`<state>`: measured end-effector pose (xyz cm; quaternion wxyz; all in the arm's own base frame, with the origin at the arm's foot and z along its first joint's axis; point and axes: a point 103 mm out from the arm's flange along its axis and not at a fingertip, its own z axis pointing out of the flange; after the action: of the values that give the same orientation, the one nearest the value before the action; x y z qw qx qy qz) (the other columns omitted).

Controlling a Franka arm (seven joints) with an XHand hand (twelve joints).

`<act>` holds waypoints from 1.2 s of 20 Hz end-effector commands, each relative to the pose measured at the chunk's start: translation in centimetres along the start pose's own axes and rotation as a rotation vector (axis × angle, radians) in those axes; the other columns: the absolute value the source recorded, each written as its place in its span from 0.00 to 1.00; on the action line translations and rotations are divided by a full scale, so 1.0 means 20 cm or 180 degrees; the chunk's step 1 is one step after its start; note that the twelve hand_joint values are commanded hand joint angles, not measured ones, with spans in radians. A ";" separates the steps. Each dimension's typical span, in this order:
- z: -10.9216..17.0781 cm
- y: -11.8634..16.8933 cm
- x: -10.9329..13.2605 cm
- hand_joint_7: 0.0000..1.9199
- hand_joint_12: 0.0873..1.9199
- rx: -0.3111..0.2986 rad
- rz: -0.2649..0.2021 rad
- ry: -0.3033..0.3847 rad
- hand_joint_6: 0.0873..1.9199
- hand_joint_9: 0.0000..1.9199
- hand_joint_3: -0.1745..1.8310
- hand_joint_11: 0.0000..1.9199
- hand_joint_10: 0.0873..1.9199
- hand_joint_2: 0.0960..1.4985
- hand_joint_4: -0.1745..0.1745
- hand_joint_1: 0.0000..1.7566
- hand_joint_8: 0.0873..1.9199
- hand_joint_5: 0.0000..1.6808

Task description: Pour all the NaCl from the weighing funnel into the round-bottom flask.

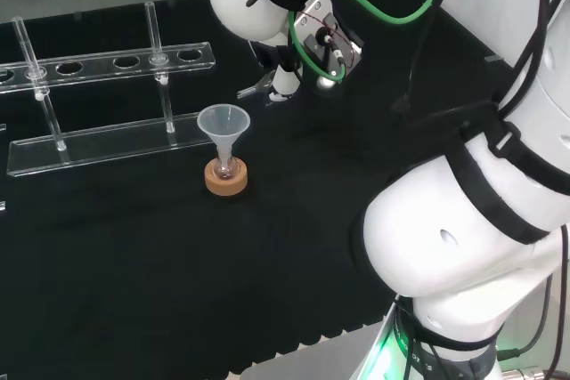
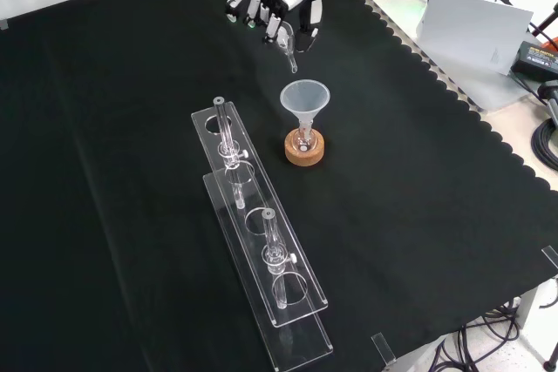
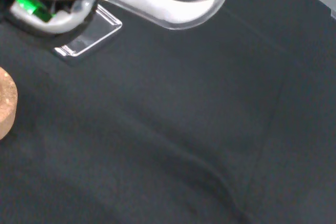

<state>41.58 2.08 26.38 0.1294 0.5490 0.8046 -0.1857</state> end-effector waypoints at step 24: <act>-0.07 0.04 0.05 0.92 0.77 0.0109 -0.0358 -0.0612 0.12 0.69 0.50 0.09 0.07 0.28 1.00 0.66 0.05 0.90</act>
<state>41.71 3.38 27.28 0.1769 0.4958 0.8140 -0.2456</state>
